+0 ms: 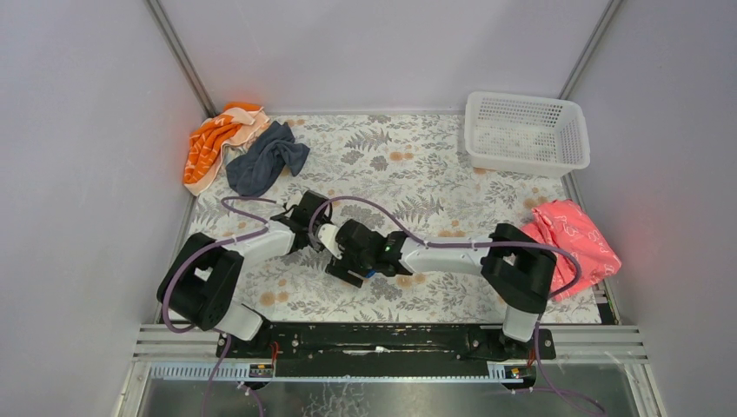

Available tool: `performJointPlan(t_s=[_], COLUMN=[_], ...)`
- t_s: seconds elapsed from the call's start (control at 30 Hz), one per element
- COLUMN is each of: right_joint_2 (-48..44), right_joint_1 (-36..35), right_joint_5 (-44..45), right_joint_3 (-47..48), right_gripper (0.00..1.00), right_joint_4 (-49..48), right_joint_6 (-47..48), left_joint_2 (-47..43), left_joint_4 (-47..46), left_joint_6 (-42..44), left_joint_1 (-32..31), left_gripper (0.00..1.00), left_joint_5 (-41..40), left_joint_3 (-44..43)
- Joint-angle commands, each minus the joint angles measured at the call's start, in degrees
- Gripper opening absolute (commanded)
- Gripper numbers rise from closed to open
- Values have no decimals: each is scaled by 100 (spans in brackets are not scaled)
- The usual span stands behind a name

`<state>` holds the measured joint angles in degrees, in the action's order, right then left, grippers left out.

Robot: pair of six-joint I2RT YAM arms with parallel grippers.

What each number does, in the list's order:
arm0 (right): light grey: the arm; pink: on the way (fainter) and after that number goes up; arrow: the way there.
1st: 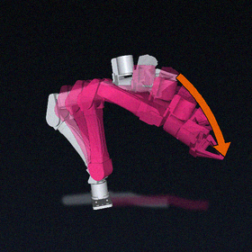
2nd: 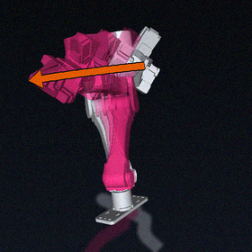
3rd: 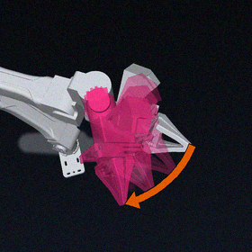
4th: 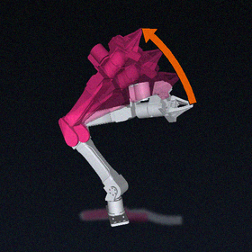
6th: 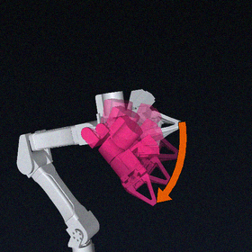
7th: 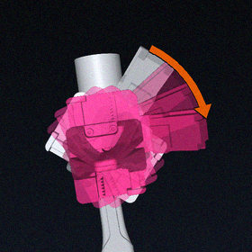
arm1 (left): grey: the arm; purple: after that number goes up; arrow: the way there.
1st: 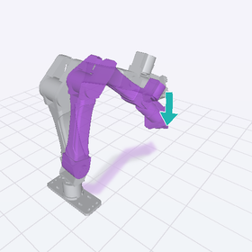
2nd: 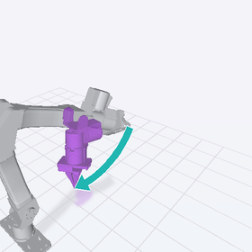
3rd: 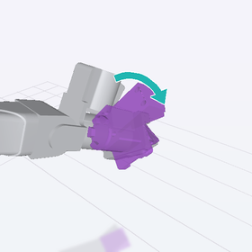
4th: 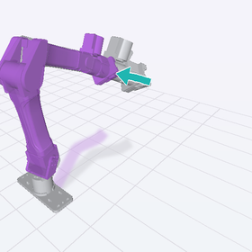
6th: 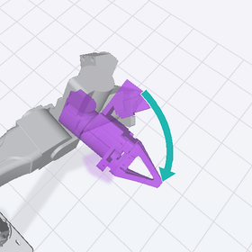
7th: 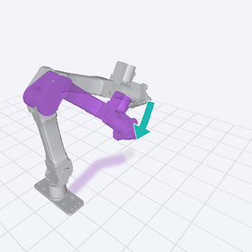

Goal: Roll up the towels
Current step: Pick up the towel at the center of the board.

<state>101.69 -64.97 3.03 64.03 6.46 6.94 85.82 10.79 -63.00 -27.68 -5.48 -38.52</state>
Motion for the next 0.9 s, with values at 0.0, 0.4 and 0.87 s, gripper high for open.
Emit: performJointPlan(t_s=[0.0,0.4,0.87], right_joint_2=[376,372,286], right_joint_1=[-138,-131,-131], right_joint_5=[518,1095,778], right_joint_3=[151,-100,399], right_gripper=[81,76,79], right_joint_4=[-210,383,107], right_joint_6=[314,103,292], left_joint_2=[446,450,420], left_joint_4=[916,1034,1127], left_joint_6=[235,306,311], left_joint_1=[-97,-97,-97], left_gripper=[36,36,36], left_joint_5=[-24,-55,-94], left_joint_3=[275,188,157])
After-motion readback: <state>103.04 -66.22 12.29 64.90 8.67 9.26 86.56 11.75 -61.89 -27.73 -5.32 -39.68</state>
